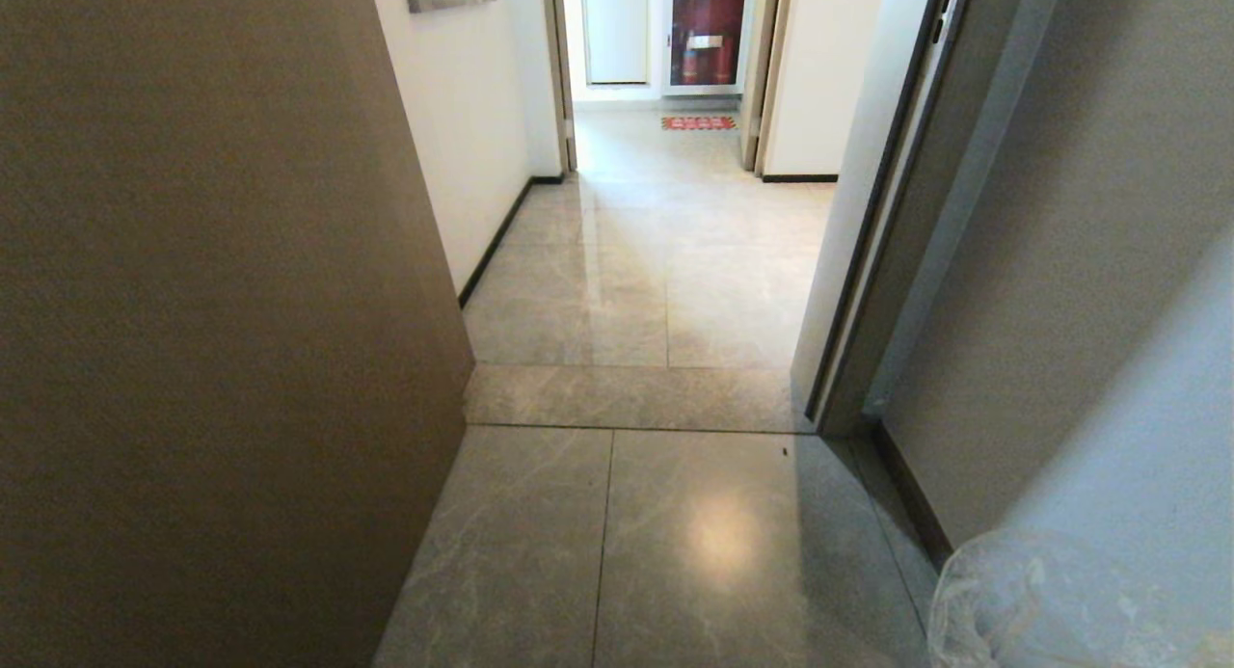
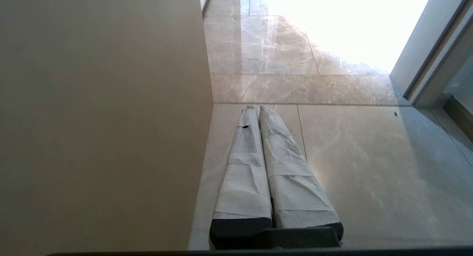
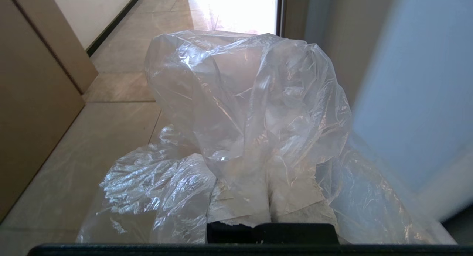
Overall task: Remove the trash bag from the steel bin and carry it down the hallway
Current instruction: Put the trash bag at the door
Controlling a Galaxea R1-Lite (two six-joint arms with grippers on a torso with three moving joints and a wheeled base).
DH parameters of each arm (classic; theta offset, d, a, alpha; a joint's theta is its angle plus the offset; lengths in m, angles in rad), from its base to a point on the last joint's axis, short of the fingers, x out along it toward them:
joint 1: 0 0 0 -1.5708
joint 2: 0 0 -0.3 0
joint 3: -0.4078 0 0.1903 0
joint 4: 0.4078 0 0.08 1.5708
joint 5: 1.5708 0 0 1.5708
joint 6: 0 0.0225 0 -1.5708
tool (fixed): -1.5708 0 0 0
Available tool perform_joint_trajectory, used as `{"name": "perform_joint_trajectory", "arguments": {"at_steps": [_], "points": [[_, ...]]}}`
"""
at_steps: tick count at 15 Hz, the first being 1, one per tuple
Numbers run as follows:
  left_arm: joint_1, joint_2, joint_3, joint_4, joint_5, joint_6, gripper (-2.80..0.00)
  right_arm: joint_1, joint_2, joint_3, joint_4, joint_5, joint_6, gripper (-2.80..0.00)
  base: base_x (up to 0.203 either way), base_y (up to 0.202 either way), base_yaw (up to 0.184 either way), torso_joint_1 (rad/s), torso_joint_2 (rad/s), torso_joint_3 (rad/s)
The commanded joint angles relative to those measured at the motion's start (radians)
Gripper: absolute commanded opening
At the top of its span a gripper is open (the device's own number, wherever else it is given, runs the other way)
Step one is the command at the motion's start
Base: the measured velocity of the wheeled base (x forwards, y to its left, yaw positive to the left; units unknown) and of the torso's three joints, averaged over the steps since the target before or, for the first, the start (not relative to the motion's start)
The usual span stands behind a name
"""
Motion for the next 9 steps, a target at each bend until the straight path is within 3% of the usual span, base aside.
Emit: {"name": "perform_joint_trajectory", "arguments": {"at_steps": [1, 9], "points": [[0.000, 0.000, 0.000, 0.000, 0.001, 0.000, -2.80, 0.001, 0.001, 0.002, 0.000, 0.000, 0.000, -2.80, 0.190, 0.000, 0.002, 0.007, 0.00, 0.006], [0.000, 0.000, 0.000, 0.000, -0.001, 0.000, -2.80, 0.001, 0.001, 0.002, 0.000, 0.000, -0.001, -2.80, 0.192, 0.000, 0.001, 0.003, 0.00, 0.004]]}}
